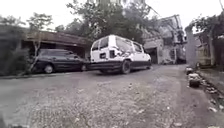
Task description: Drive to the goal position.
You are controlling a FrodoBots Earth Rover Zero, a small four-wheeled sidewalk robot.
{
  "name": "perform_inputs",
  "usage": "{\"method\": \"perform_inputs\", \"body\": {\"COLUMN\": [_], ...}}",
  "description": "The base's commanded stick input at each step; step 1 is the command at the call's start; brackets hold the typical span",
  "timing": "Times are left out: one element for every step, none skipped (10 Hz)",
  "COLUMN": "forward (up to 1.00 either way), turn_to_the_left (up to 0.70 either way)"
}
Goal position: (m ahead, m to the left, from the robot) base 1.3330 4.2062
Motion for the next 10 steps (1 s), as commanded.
{"method": "perform_inputs", "body": {"forward": [1.00, 1.00, 1.00, 1.00, 1.00, 1.00, 1.00, 1.00, 1.00, 1.00], "turn_to_the_left": [0.27, 0.27, 0.27, 0.27, 0.27, 0.27, 0.27, 0.27, 0.27, 0.27]}}
